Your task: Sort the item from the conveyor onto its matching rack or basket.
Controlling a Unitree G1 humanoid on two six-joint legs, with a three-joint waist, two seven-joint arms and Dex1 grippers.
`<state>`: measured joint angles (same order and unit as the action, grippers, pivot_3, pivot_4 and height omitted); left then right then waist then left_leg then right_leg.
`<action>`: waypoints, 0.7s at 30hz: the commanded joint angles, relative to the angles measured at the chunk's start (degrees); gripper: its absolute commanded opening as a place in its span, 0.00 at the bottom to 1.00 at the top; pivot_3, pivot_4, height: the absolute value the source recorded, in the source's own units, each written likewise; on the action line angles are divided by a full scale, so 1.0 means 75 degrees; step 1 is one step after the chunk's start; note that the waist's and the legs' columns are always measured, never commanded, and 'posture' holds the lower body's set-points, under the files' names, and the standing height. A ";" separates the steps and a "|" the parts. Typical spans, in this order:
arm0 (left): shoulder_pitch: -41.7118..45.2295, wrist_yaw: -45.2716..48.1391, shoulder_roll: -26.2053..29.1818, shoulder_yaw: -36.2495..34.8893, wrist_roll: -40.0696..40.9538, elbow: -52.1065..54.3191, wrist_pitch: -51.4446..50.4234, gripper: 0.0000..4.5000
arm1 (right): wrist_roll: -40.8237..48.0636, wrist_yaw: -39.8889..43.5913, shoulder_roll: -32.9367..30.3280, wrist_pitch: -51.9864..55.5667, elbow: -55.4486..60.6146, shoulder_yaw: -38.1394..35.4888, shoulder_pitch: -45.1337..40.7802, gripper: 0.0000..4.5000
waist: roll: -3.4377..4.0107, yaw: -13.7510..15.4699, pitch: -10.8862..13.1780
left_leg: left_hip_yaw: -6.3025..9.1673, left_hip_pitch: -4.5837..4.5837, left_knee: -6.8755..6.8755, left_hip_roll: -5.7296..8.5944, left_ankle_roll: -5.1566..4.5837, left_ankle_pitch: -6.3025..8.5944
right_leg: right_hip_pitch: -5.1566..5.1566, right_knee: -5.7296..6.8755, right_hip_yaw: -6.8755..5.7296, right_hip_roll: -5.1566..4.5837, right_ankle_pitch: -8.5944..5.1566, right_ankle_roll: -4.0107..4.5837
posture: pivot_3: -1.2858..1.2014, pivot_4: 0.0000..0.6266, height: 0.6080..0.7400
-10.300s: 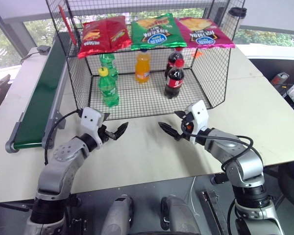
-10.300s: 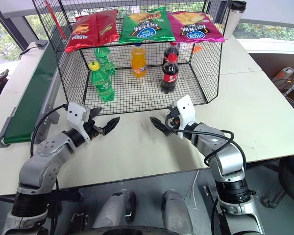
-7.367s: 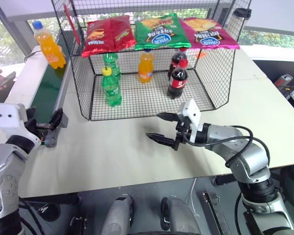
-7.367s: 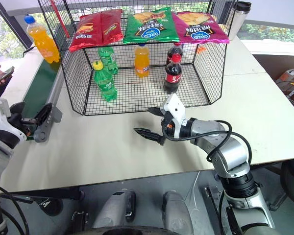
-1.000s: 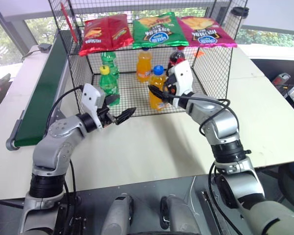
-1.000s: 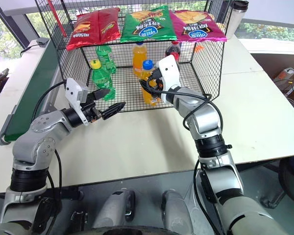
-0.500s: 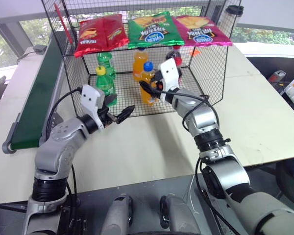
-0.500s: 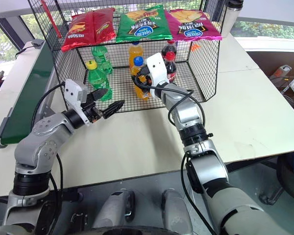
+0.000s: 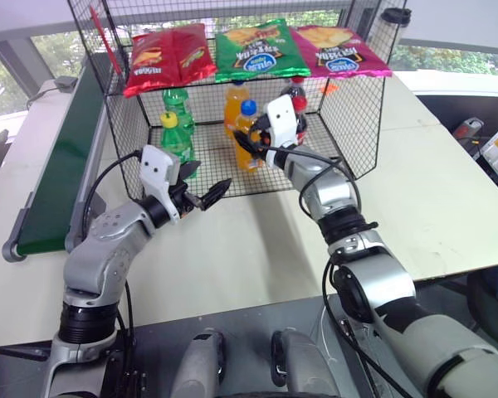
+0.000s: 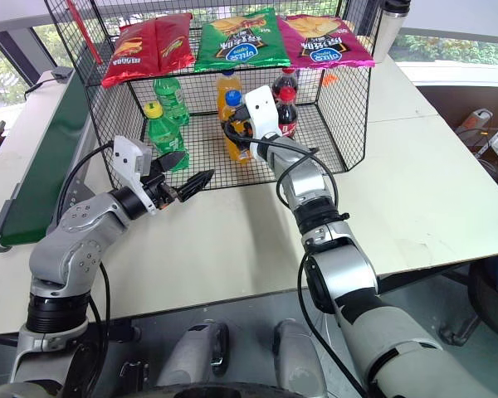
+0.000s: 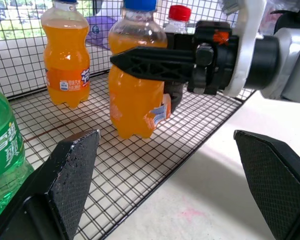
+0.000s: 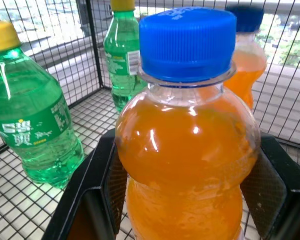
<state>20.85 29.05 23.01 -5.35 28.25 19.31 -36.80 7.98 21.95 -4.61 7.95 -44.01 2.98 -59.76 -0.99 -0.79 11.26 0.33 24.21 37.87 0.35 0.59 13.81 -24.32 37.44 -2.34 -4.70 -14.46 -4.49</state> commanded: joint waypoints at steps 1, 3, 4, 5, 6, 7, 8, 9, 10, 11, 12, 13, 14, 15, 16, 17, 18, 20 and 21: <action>0.0018 -0.0034 0.0007 -0.0048 0.0101 0.0351 0.0078 0.99 | 0.0060 0.0085 0.0088 -0.0324 0.0128 -0.0215 -0.0466 0.56 | 0.0000 -0.0002 0.0000 | 0.0000 0.0000 0.0000 0.0000 0.0000 0.0000 | 0.0000 0.0000 0.0001 0.0000 0.0000 0.0000 | 0.52 0.24 0.99; 0.0012 -0.0043 0.0008 -0.0044 0.0096 0.0351 0.0083 1.00 | 0.0067 0.0110 0.0100 -0.0322 0.0086 -0.0233 -0.0475 0.87 | 0.0000 -0.0003 0.0000 | 0.0000 0.0000 0.0000 0.0000 0.0000 0.0000 | -0.0001 0.0000 0.0001 0.0000 0.0000 0.0000 | 0.52 0.24 0.99; 0.0009 -0.0046 0.0009 -0.0040 0.0093 0.0347 0.0090 1.00 | 0.0062 0.0121 0.0103 -0.0325 0.0082 -0.0237 -0.0470 0.98 | 0.0000 -0.0005 0.0000 | -0.0001 0.0000 0.0000 0.0000 0.0000 0.0000 | -0.0001 0.0000 0.0002 0.0000 0.0000 0.0000 | 0.52 0.24 0.99; 0.0007 -0.0051 0.0007 -0.0036 0.0092 0.0341 0.0096 1.00 | 0.0047 0.0120 0.0106 -0.0333 0.0086 -0.0241 -0.0461 0.99 | 0.0000 -0.0006 0.0000 | -0.0001 0.0000 0.0000 0.0000 0.0000 0.0000 | -0.0001 0.0000 0.0002 0.0000 0.0000 0.0000 | 0.52 0.24 0.99; 0.0005 -0.0055 0.0005 -0.0033 0.0091 0.0335 0.0102 1.00 | 0.0018 0.0117 0.0105 -0.0340 0.0103 -0.0238 -0.0446 0.99 | 0.0000 -0.0007 0.0000 | -0.0001 0.0000 0.0000 -0.0001 0.0000 0.0000 | -0.0001 0.0001 0.0002 0.0001 0.0001 0.0001 | 0.52 0.24 0.99; 0.0004 -0.0054 0.0005 -0.0030 0.0091 0.0330 0.0105 1.00 | -0.0010 0.0117 0.0102 -0.0339 0.0132 -0.0234 -0.0428 0.99 | 0.0000 -0.0007 0.0000 | -0.0001 -0.0001 0.0000 -0.0002 0.0000 0.0000 | -0.0001 0.0001 0.0002 0.0001 0.0001 0.0001 | 0.52 0.24 0.99; 0.0003 -0.0054 0.0005 -0.0029 0.0092 0.0324 0.0108 1.00 | -0.0025 0.0125 0.0095 -0.0316 0.0200 -0.0227 -0.0400 0.99 | 0.0000 -0.0004 0.0000 | -0.0001 -0.0001 0.0000 -0.0002 0.0000 0.0000 | -0.0001 0.0001 0.0002 0.0001 0.0001 0.0002 | 0.52 0.24 0.99; 0.0001 -0.0052 0.0005 -0.0029 0.0091 0.0319 0.0110 1.00 | -0.0034 0.0141 0.0084 -0.0286 0.0279 -0.0217 -0.0372 0.99 | 0.0000 -0.0002 0.0000 | -0.0001 -0.0002 0.0000 -0.0002 0.0000 0.0000 | -0.0001 0.0001 0.0002 0.0002 0.0001 0.0002 | 0.52 0.24 0.99; 0.0002 -0.0048 0.0006 -0.0027 0.0090 0.0310 0.0113 1.00 | -0.0038 0.0159 0.0072 -0.0252 0.0358 -0.0207 -0.0347 0.99 | 0.0000 -0.0001 0.0000 | -0.0001 -0.0001 0.0000 -0.0002 0.0000 0.0000 | -0.0001 0.0001 0.0003 0.0001 0.0002 0.0002 | 0.52 0.24 0.99; 0.0003 -0.0045 0.0007 -0.0026 0.0089 0.0303 0.0115 1.00 | -0.0045 0.0182 0.0054 -0.0212 0.0451 -0.0192 -0.0316 0.99 | 0.0000 0.0000 0.0000 | -0.0002 -0.0001 0.0000 -0.0002 0.0000 0.0000 | -0.0001 0.0001 0.0003 0.0001 0.0002 0.0002 | 0.52 0.24 0.99; 0.0002 -0.0041 0.0008 -0.0025 0.0086 0.0294 0.0120 1.00 | -0.0070 0.0206 0.0021 -0.0160 0.0578 -0.0163 -0.0273 0.99 | 0.0000 0.0000 0.0000 | -0.0002 -0.0001 0.0000 -0.0002 0.0000 0.0000 | -0.0001 0.0001 0.0004 0.0001 0.0002 0.0002 | 0.52 0.24 0.99; 0.0001 -0.0038 0.0009 -0.0024 0.0084 0.0289 0.0124 1.00 | -0.0092 0.0221 0.0000 -0.0115 0.0676 -0.0146 -0.0239 0.99 | 0.0000 -0.0002 0.0000 | -0.0002 -0.0001 0.0000 -0.0002 0.0000 0.0000 | -0.0001 0.0001 0.0004 0.0001 0.0002 0.0002 | 0.52 0.24 0.99; 0.0002 -0.0033 0.0008 -0.0021 0.0081 0.0277 0.0129 1.00 | -0.0103 0.0244 -0.0023 -0.0058 0.0796 -0.0135 -0.0195 0.99 | 0.0000 -0.0004 0.0000 | -0.0002 -0.0001 0.0000 -0.0002 0.0000 0.0000 | -0.0001 0.0001 0.0004 0.0001 0.0002 0.0001 | 0.52 0.24 0.99; -0.0002 -0.0029 0.0005 -0.0016 0.0074 0.0263 0.0140 1.00 | -0.0105 0.0277 -0.0052 0.0023 0.0959 -0.0122 -0.0135 0.99 | 0.0000 -0.0004 0.0000 | -0.0002 -0.0001 0.0000 -0.0002 0.0000 0.0000 | -0.0001 0.0001 0.0004 0.0002 0.0002 0.0001 | 0.52 0.24 0.99; -0.0010 -0.0023 -0.0001 -0.0007 0.0066 0.0250 0.0152 1.00 | -0.0110 0.0306 -0.0092 0.0112 0.1172 -0.0106 -0.0060 0.99 | 0.0000 -0.0001 0.0000 | -0.0002 -0.0001 0.0000 -0.0003 0.0000 0.0000 | -0.0001 0.0001 0.0004 0.0002 0.0002 0.0001 | 0.52 0.24 0.99; -0.0022 -0.0017 -0.0007 0.0005 0.0058 0.0242 0.0164 1.00 | -0.0097 0.0338 -0.0134 0.0243 0.1418 -0.0099 0.0025 0.99 | 0.0000 0.0003 0.0000 | -0.0002 -0.0001 0.0000 -0.0003 0.0000 0.0000 | -0.0001 0.0001 0.0004 0.0001 0.0002 0.0001 | 0.52 0.24 0.99; -0.0028 -0.0015 -0.0015 0.0016 0.0050 0.0231 0.0174 1.00 | -0.0094 0.0366 -0.0185 0.0372 0.1679 -0.0089 0.0118 0.99 | 0.0000 0.0005 0.0000 | -0.0002 -0.0001 0.0000 -0.0003 0.0000 0.0000 | -0.0001 0.0001 0.0004 0.0001 0.0002 0.0001 | 0.52 0.24 0.99; -0.0034 -0.0011 -0.0023 0.0026 0.0044 0.0215 0.0185 1.00 | -0.0099 0.0405 -0.0292 0.0647 0.2199 -0.0079 0.0321 0.99 | 0.0000 0.0007 0.0000 | -0.0003 -0.0001 0.0000 -0.0003 0.0000 0.0000 | -0.0001 0.0001 0.0006 0.0001 0.0002 0.0001 | 0.52 0.24 0.99; -0.0036 -0.0010 -0.0024 0.0027 0.0042 0.0210 0.0188 1.00 | -0.0124 0.0423 -0.0363 0.0774 0.2463 -0.0063 0.0436 0.99 | 0.0000 0.0011 0.0000 | -0.0003 -0.0001 0.0000 -0.0003 0.0000 0.0000 | -0.0001 0.0001 0.0006 0.0001 0.0003 0.0001 | 0.52 0.24 0.99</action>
<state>20.37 28.70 22.89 -5.17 28.21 19.29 -36.70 7.06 24.81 -6.59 12.92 -29.97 2.56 -56.25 -0.99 -0.70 11.25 0.31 24.20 37.87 0.33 0.59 13.82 -24.33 37.45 -2.30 -4.70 -14.44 -4.48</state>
